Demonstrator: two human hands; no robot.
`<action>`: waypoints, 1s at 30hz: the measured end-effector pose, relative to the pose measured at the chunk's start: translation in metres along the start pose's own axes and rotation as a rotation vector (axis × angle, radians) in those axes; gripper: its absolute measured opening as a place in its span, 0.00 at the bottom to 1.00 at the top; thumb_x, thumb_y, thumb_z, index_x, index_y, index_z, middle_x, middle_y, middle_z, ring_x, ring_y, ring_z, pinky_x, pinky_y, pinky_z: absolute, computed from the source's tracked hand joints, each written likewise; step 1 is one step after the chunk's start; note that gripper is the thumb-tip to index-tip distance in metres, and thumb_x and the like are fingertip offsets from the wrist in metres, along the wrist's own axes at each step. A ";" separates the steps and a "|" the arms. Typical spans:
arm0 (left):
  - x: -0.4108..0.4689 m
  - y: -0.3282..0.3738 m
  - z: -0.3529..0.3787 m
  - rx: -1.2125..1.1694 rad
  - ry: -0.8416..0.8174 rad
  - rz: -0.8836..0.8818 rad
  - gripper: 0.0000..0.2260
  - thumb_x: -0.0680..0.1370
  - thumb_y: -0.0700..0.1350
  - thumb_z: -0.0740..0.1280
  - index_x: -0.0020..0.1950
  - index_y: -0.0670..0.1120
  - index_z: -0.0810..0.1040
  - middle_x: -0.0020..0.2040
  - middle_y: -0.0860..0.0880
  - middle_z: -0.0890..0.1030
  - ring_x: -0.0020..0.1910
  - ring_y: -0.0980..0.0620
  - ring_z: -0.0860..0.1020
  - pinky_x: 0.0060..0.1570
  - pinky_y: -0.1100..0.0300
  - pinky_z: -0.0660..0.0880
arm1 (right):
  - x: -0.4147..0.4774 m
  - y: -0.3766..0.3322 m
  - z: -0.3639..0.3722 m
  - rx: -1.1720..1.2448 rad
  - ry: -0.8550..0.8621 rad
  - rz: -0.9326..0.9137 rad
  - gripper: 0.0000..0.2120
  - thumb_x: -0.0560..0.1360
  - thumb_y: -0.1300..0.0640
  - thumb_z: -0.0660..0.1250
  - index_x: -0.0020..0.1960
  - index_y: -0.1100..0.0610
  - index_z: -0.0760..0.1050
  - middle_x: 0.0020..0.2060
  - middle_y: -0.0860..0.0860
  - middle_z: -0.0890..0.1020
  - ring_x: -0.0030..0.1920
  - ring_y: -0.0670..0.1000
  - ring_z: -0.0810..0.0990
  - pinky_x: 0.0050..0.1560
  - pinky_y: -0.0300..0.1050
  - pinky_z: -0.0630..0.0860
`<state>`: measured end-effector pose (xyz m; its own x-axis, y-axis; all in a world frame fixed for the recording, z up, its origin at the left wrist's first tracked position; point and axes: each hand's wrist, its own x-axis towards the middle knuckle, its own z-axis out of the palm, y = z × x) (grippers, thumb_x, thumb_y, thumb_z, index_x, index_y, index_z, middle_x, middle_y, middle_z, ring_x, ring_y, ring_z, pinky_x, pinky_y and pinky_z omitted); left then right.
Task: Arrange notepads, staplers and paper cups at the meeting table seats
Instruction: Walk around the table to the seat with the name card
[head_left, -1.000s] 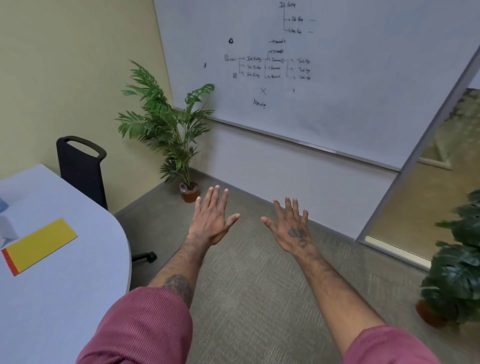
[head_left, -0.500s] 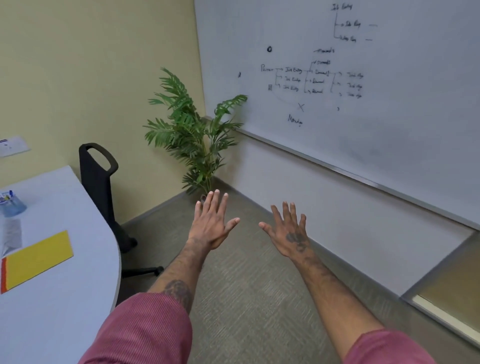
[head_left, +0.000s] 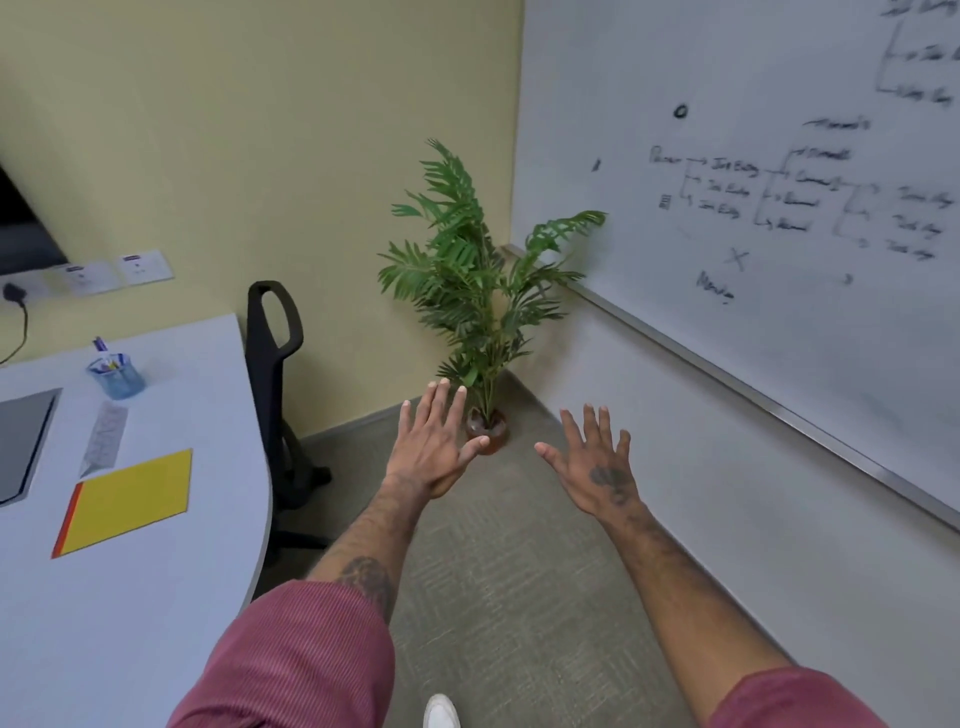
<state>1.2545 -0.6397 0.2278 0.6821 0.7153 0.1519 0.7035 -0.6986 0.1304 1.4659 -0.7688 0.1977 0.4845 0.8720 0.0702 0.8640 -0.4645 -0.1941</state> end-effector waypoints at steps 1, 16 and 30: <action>0.002 -0.003 0.002 0.020 0.000 0.001 0.37 0.80 0.68 0.46 0.81 0.48 0.43 0.82 0.44 0.43 0.80 0.47 0.41 0.77 0.42 0.42 | 0.002 -0.001 -0.001 -0.016 0.001 -0.015 0.46 0.70 0.25 0.30 0.80 0.49 0.46 0.80 0.58 0.47 0.79 0.59 0.42 0.75 0.65 0.45; 0.197 -0.141 -0.001 0.063 0.026 -0.068 0.37 0.80 0.68 0.44 0.81 0.48 0.40 0.81 0.43 0.42 0.80 0.46 0.41 0.77 0.41 0.42 | 0.232 -0.081 0.023 0.018 -0.014 -0.081 0.39 0.76 0.28 0.40 0.80 0.49 0.46 0.80 0.58 0.46 0.79 0.59 0.40 0.75 0.66 0.44; 0.326 -0.258 0.009 0.064 0.029 -0.278 0.36 0.80 0.68 0.44 0.81 0.49 0.38 0.81 0.44 0.39 0.79 0.47 0.37 0.76 0.42 0.38 | 0.440 -0.161 0.065 0.035 -0.051 -0.310 0.40 0.75 0.27 0.39 0.80 0.49 0.46 0.80 0.57 0.46 0.79 0.57 0.39 0.75 0.65 0.41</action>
<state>1.2969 -0.2259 0.2346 0.4557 0.8779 0.1469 0.8747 -0.4723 0.1090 1.5311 -0.3004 0.1964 0.1906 0.9782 0.0824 0.9639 -0.1706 -0.2045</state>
